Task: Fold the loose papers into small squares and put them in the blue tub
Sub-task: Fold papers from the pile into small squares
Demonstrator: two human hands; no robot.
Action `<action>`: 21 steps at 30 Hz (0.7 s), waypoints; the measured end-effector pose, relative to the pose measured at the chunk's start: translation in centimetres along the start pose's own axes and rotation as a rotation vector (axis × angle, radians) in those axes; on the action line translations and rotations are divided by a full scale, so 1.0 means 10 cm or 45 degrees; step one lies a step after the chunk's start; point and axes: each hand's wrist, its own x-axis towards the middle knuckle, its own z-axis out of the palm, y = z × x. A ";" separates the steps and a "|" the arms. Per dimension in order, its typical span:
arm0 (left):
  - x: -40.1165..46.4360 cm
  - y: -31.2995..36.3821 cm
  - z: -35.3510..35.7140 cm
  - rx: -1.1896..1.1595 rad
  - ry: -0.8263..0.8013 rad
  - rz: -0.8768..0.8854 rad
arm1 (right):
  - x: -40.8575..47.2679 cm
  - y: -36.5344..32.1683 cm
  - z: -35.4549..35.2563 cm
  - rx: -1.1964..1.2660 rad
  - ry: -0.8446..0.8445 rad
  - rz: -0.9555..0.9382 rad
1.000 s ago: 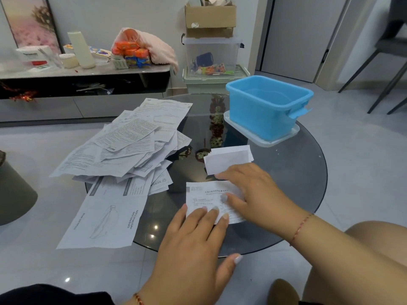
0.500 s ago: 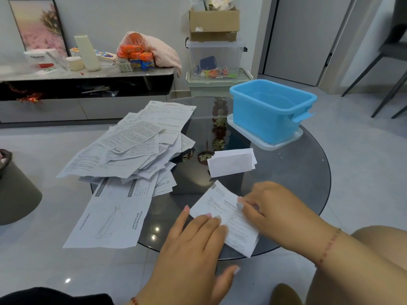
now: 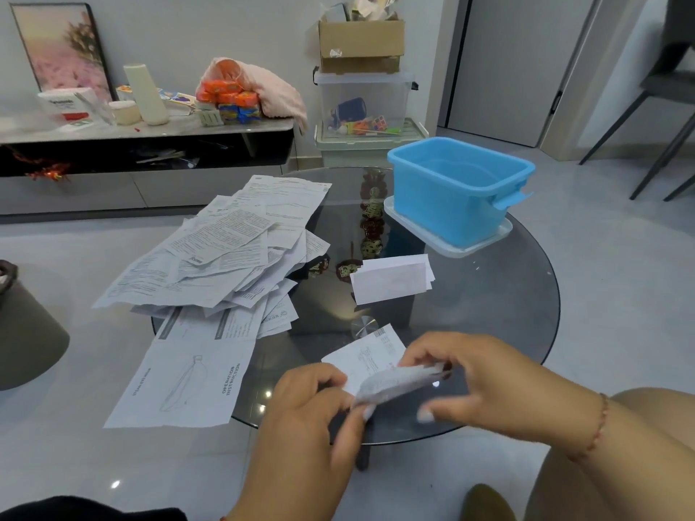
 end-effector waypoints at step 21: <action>0.08 0.06 -0.01 0.304 0.005 -0.235 | 0.45 -0.12 0.27 -0.191 0.348 0.362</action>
